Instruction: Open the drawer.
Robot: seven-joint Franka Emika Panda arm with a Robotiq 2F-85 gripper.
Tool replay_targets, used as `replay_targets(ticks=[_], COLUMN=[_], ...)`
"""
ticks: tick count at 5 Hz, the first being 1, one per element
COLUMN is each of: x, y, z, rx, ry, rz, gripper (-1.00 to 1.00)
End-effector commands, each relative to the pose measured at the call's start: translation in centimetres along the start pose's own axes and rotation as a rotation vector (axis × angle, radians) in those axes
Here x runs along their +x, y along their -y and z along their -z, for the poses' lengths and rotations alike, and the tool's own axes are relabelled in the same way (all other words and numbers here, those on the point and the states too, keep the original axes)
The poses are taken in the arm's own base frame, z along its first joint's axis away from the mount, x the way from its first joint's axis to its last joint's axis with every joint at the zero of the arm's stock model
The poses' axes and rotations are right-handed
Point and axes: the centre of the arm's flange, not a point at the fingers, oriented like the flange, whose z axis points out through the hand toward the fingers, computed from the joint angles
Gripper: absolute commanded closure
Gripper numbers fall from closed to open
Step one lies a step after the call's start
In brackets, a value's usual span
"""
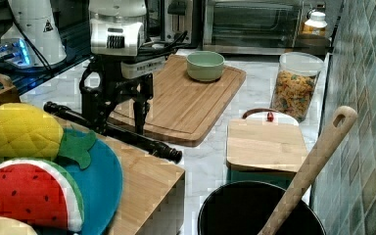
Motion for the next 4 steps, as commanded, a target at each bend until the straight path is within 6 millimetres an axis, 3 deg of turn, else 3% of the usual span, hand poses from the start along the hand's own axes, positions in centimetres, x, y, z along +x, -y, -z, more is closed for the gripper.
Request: replay_targets(ticks=[1,3,4], x=[-3.3,-4.8,-4.6], y=[22.4,28.0,29.5], z=[3.7,4.8,5.4], rx=[0.069,0.100,0.123], ry=[-0.037,0.014,0.033], rz=[0.142,0.172,0.175], gripper=[-1.00,-1.00,-1.00])
